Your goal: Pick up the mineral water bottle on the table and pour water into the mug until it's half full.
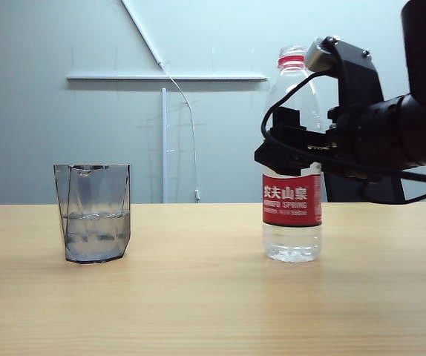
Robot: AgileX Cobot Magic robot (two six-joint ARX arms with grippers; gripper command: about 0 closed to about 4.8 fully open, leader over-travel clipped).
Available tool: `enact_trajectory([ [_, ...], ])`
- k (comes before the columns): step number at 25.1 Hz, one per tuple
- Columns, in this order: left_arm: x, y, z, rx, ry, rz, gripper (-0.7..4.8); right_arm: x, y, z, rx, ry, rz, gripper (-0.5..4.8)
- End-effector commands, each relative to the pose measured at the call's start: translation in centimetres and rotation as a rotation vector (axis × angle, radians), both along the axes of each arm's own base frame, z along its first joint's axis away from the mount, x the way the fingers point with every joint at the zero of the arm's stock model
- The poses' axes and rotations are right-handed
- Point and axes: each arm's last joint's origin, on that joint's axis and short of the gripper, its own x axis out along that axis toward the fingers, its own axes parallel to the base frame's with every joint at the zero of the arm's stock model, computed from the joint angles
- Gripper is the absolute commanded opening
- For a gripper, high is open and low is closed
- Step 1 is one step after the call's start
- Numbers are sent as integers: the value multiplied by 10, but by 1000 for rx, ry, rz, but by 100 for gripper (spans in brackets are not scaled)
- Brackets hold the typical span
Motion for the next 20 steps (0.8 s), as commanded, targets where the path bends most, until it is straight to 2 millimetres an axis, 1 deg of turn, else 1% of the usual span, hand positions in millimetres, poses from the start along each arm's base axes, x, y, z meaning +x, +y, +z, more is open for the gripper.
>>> enact_trajectory([
  [1,0,0,2,-7,-10,0,-2,-9,-5,1,28,-50,-6,479],
  [4,0,0,2,-7,-10,0,-2,-19,-11,-5,30,-52,-6,479],
  [7,0,0,2,-7,-10,0,-2,-37,-22,-13,21,-35,-5,479],
  [8,0,0,2,-7,-10,0,-2,-41,-24,-14,20,-33,-3,479],
  [9,0,0,2,-7,-10,0,-2,-49,-27,-14,20,-31,5,479],
  [10,0,0,2,-7,-10,0,-2,-53,-30,-13,25,-32,5,479],
  [13,1,2,2,-7,-10,17,-2,-74,-43,-6,112,-56,4,479],
  [14,1,4,2,-7,-10,46,-2,-79,-45,-1,139,-78,5,479],
  [16,3,9,2,-7,-10,94,-2,-82,-47,7,191,-103,12,479],
  [17,3,11,2,-7,-11,117,-2,-83,-47,11,215,-120,15,433],
  [19,4,16,2,-6,-10,172,-2,-86,-49,19,243,-167,17,268],
  [20,5,21,2,-6,-11,219,-2,-88,-50,25,262,-202,19,88],
])
